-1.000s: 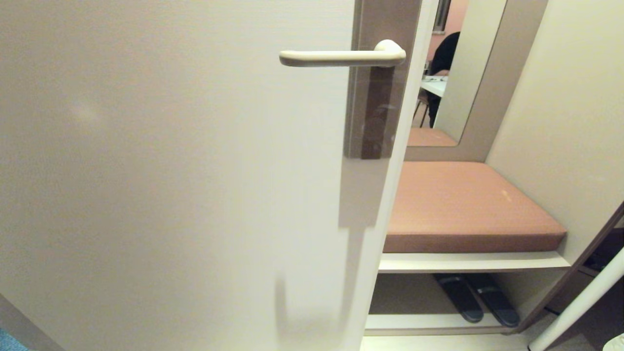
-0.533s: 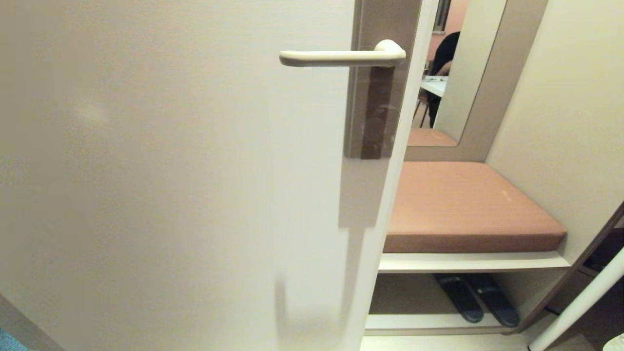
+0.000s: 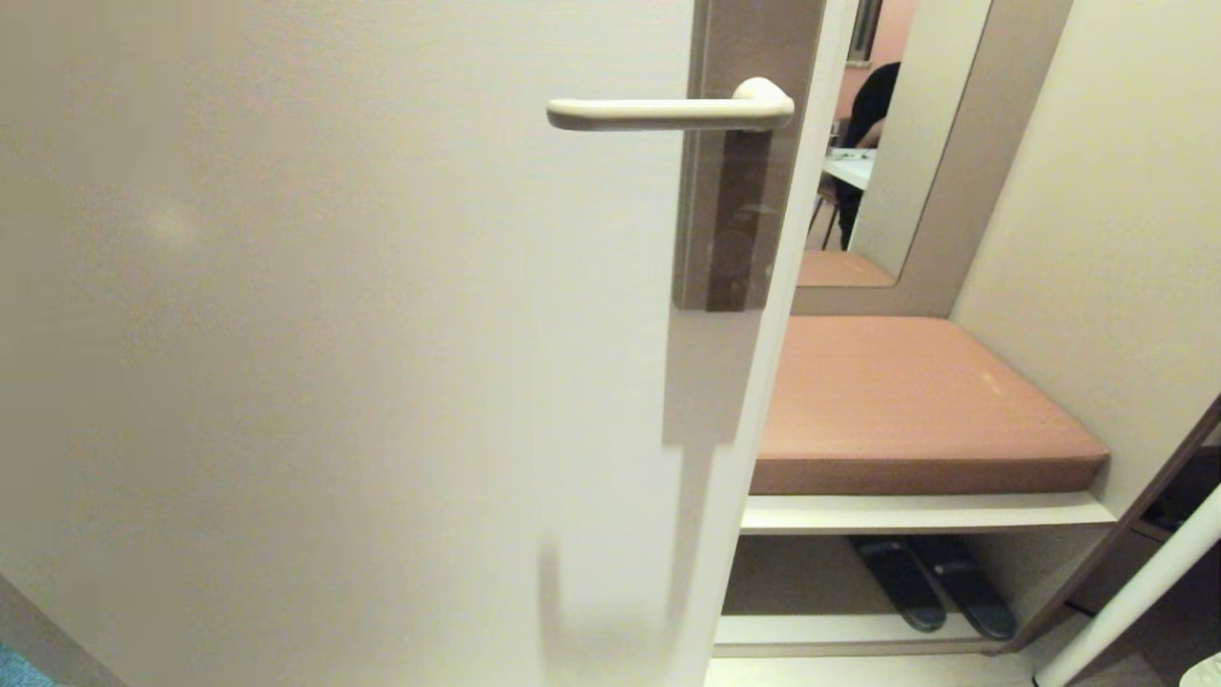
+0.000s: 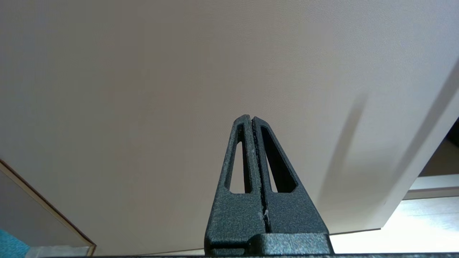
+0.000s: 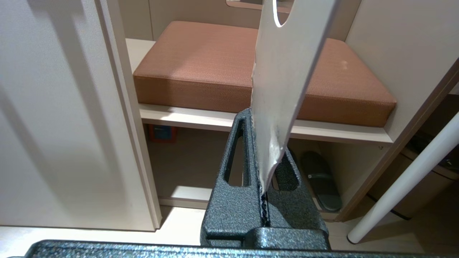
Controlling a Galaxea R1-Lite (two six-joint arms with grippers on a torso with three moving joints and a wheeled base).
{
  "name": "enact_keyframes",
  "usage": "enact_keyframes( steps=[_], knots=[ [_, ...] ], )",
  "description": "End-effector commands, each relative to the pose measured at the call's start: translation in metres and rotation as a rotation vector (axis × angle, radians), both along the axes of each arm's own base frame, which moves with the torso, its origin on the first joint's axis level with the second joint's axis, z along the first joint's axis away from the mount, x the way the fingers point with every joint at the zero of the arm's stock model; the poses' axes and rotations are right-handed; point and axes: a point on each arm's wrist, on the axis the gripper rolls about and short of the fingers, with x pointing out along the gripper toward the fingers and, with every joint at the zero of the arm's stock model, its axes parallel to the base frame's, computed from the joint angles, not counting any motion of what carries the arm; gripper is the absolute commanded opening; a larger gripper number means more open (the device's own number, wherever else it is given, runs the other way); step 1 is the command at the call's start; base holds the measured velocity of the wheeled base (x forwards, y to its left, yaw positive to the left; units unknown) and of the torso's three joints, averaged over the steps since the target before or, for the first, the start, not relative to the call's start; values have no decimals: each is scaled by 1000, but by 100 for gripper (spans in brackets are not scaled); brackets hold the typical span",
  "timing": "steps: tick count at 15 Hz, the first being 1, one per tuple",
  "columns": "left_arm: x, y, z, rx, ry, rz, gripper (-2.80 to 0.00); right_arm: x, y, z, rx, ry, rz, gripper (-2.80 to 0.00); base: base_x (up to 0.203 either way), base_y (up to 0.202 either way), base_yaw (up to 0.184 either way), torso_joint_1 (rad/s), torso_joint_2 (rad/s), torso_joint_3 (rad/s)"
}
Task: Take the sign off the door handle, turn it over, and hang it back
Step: Hand it to the other hand
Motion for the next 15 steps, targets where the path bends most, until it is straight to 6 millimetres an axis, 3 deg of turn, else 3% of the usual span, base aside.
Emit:
enact_keyframes(
  steps=[1,15],
  knots=[
    [0,0,0,-3,-1,0,-280,0,0,0,-1,1,0,-280,0,0,0,0,0,0],
    [0,0,0,8,1,-3,-280,0,0,0,-1,1,0,-280,0,0,0,0,0,0]
  ],
)
